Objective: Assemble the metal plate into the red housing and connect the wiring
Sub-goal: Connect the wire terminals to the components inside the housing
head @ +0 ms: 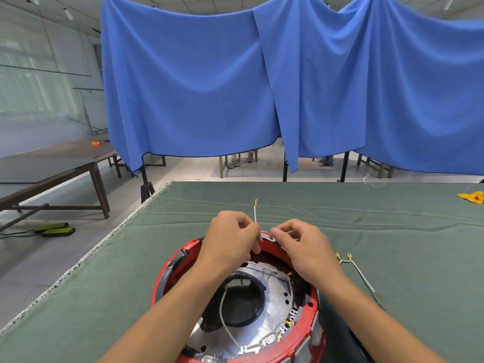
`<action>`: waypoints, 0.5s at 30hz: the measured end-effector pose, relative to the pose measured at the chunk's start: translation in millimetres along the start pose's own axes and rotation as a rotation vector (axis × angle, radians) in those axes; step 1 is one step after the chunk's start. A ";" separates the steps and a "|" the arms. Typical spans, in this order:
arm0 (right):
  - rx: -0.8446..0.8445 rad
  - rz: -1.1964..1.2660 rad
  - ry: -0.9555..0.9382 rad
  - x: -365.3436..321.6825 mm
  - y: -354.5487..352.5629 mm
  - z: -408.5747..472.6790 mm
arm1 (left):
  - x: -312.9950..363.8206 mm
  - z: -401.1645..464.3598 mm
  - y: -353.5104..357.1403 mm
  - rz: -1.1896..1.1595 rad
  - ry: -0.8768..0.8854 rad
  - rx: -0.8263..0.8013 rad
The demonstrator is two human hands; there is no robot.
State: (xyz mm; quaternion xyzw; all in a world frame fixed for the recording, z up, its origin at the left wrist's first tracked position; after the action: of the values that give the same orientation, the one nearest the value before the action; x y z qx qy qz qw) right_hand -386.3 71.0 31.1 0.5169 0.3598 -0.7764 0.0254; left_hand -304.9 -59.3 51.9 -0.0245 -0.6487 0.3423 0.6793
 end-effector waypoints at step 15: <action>0.020 -0.008 -0.016 -1.7 -1.1 -3.6 | 13.5 -9.7 -5.9 0.586 0.044 0.204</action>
State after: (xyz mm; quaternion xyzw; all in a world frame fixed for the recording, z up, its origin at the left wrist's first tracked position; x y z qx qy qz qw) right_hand -383.1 73.3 32.4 0.5096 0.3537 -0.7841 0.0200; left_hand -294.7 -53.1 64.9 -0.1495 -0.5613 0.5865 0.5645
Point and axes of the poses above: each hand's wrist, its own z-axis towards the middle knuckle, its own y-axis out of the palm, x = y × z, the point moved 6 cm from there along z, towards the middle knuckle, and after that the axes turned 9 degrees about -x, right-handed, at the moved point
